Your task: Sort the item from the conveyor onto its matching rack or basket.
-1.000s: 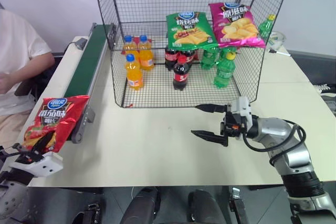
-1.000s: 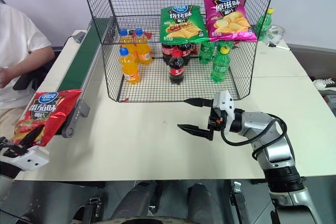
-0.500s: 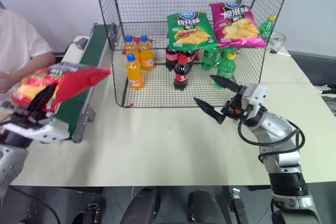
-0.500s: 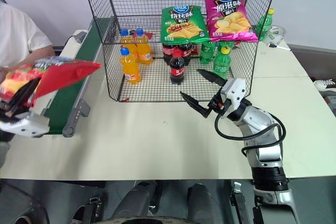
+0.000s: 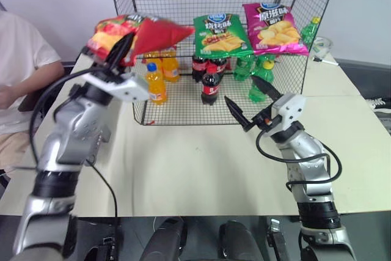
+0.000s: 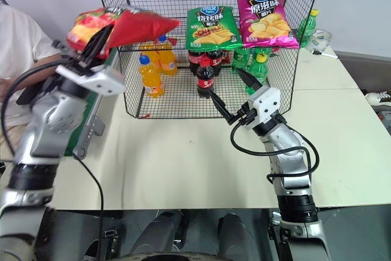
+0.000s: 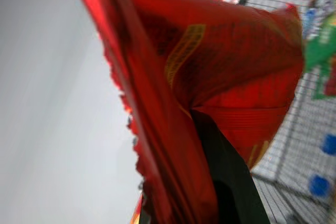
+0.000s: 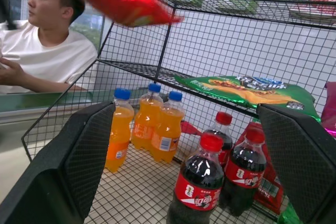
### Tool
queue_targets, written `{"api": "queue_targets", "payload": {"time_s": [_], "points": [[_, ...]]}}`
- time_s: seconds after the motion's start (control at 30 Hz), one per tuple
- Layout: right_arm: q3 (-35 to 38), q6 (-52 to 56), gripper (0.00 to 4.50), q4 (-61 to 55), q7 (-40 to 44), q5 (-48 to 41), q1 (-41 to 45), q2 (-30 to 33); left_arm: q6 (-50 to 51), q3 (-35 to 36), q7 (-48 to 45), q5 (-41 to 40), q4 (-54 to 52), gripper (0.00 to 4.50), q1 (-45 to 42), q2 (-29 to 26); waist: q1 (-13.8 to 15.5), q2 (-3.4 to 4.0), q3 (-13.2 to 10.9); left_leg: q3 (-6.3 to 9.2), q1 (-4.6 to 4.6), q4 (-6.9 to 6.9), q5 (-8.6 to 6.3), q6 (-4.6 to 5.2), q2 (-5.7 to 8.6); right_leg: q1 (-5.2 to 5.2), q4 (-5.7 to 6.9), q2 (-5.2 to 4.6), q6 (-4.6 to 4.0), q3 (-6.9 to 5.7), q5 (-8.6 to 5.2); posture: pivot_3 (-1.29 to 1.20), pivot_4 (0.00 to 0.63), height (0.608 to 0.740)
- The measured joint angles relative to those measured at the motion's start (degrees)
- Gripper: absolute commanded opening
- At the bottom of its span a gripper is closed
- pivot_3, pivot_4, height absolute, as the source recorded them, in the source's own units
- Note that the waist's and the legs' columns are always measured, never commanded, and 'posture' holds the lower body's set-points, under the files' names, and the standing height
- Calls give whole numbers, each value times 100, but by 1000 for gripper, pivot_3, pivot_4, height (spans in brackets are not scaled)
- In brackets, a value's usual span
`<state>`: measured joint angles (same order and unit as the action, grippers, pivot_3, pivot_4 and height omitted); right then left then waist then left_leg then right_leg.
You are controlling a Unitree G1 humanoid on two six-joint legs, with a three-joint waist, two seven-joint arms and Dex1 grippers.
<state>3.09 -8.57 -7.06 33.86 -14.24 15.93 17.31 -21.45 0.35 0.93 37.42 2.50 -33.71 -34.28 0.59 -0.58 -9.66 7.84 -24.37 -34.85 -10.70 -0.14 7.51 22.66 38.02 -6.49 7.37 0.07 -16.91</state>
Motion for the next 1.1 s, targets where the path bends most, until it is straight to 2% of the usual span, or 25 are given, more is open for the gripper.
{"api": "queue_targets", "payload": {"time_s": [0.07, 0.2, 0.33, 0.53, 0.73, 0.87, 1.1], "points": [[-1, 1, 4500, -3, -32, 4, 2, 11, 67, -236, 260, 234, 545, 12, -330, 145, -12, 0, 0, 0, 0, 2, 1, 0, 0, 3, 2, 2, 0, 0, 0, 0, 150, 740], [-11, 21, 4500, 9, -95, 51, 35, 51, 118, -826, 1117, 637, 2394, 12, -1331, 629, 7, -4, -1, 5, -2, -9, 3, -2, 3, -1, 8, 3, 1, -2, 0, 0, 150, 740], [-41, 30, 4500, 11, -159, 89, 104, 61, 0, -1127, 1822, 636, 4343, 12, -2285, 845, -23, -7, -3, 5, -5, -10, 3, -2, 4, 3, 8, 1, 4, -2, -1, 0, 150, 740], [-85, 54, 4500, -3, -211, 176, 72, 75, -21, -1539, 2423, 638, 6170, 12, -3203, 1162, -41, -11, -5, 4, -7, -13, 3, -1, 6, 1, 8, 1, 6, -3, -1, 0, 150, 740], [-97, 109, 4500, -64, -277, 208, 69, 79, 173, -1656, 2531, 444, 7072, 12, -3616, 1627, -35, -18, -8, 5, -8, -18, 3, 0, 9, 0, 11, -1, 8, -4, -2, 0, 150, 740], [-101, 163, 4500, -76, -312, 216, 70, 81, -47, -1554, 2229, 82, 7179, 12, -3727, 1730, -13, -21, -9, 5, -9, -21, 3, -1, 10, -1, 11, -2, 8, -4, -2, 0, 150, 740], [-163, 196, 4500, -79, -329, 226, 70, 80, -196, -1665, 2040, -43, 7185, 12, -3780, 1762, -7, -22, -9, 5, -9, -23, 3, -1, 11, -1, 11, -2, 9, -4, -1, 0, 150, 740]]}}
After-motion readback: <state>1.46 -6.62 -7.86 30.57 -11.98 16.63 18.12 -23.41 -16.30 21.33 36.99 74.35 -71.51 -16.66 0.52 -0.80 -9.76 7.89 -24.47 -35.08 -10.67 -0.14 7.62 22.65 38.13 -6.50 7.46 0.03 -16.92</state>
